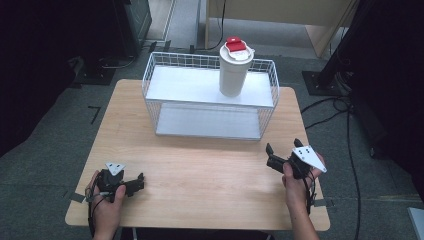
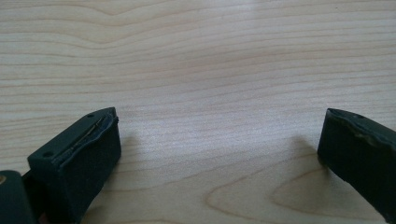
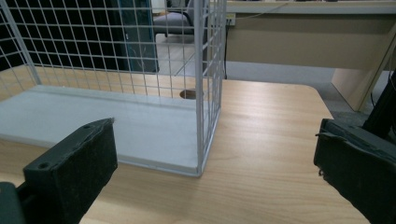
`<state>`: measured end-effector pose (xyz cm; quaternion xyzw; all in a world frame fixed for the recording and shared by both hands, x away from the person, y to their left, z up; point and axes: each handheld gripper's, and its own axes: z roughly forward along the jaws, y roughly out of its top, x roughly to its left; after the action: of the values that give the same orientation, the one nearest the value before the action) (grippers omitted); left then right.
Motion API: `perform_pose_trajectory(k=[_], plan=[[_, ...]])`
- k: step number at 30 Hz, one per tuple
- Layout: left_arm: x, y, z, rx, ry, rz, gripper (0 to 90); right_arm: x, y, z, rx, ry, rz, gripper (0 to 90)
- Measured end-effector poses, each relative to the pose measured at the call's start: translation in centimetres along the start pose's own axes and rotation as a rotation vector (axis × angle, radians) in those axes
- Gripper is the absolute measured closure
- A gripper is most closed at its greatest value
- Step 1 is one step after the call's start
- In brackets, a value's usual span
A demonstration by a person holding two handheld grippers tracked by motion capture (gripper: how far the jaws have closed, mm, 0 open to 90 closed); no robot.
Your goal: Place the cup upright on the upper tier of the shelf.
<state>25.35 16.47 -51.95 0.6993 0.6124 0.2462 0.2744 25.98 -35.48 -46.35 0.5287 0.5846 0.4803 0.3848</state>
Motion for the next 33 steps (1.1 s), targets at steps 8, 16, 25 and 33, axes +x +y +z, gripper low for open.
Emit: perform_pose_trajectory(k=[8,16,25,33], plan=[[0.0,0.0,0.0,0.0,0.0,0.0,0.0,-0.8,-1.7,-0.7,0.04,-0.017,0.003,0.0],[0.0,0.0,0.0,0.0,0.0,0.0,0.0,-1.9,-3.7,-1.7,0.091,-0.037,0.003,0.0],[0.0,0.0,0.0,0.0,0.0,0.0,0.0,-3.2,-5.3,-3.0,0.149,-0.067,0.006,0.0],[0.0,0.0,0.0,0.0,0.0,0.0,0.0,-4.3,-6.3,-4.0,0.198,-0.097,0.016,0.0]])
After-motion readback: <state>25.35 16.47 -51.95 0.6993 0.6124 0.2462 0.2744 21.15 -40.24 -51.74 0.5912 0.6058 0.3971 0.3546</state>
